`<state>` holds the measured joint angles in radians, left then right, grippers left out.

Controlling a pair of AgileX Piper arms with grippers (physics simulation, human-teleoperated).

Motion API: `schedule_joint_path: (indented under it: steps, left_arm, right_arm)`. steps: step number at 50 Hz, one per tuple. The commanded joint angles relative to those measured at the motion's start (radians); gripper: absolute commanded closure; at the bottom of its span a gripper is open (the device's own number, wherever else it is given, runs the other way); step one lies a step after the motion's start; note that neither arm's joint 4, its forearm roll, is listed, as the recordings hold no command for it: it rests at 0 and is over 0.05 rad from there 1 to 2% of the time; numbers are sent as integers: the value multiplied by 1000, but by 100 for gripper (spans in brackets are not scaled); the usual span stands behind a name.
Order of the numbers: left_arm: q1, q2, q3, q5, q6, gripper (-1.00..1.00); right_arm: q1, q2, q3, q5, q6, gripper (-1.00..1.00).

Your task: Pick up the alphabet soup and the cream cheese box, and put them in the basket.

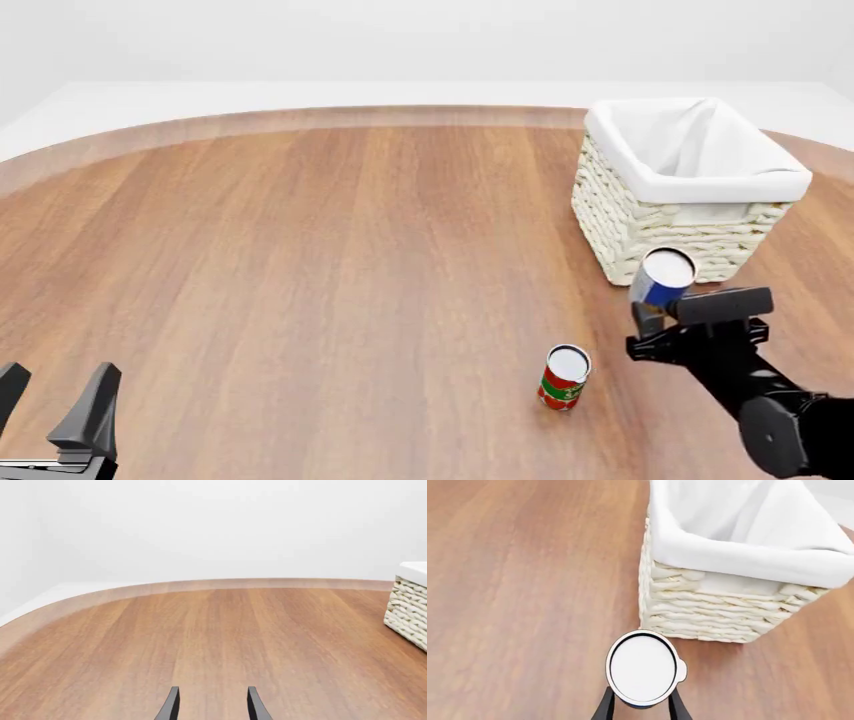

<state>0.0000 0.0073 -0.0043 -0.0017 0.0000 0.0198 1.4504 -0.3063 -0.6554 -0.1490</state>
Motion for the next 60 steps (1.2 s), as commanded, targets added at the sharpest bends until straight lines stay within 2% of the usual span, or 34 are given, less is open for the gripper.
schedule_joint_path:
  steps: [1, 8, 10, 20, 21, 22, 26, 46, 60]
  left_arm:
    - [0, 0, 0, 0, 0, -100]
    - [0, 0, 0, 0, 0, -100]
    - [0, 0, 0, 0, 0, -100]
    - [0, 0, 0, 0, 0, -100]
    - [0, 0, 0, 0, 0, -100]
    - [0, 0, 0, 0, 0, -100]
    - [0, 0, 0, 0, 0, -100]
    - [0, 0, 0, 0, 0, -100]
    - [0, 0, 0, 0, 0, -100]
  right_arm:
    - [-2, -93, -9, 53, 4, 100]
    - [-5, -128, -15, 77, -3, 100]
    - [-7, -184, -26, 118, -17, 100]
    - [-7, -184, -26, 119, -17, 100]
    - [-13, -284, -54, 192, -41, 100]
    - [-15, -311, -67, 215, -50, 100]
    - [-14, -335, -95, 245, -61, 100]
    - [-19, -334, -231, 312, -108, 100]
    - [-29, -267, -356, 349, -139, 100]
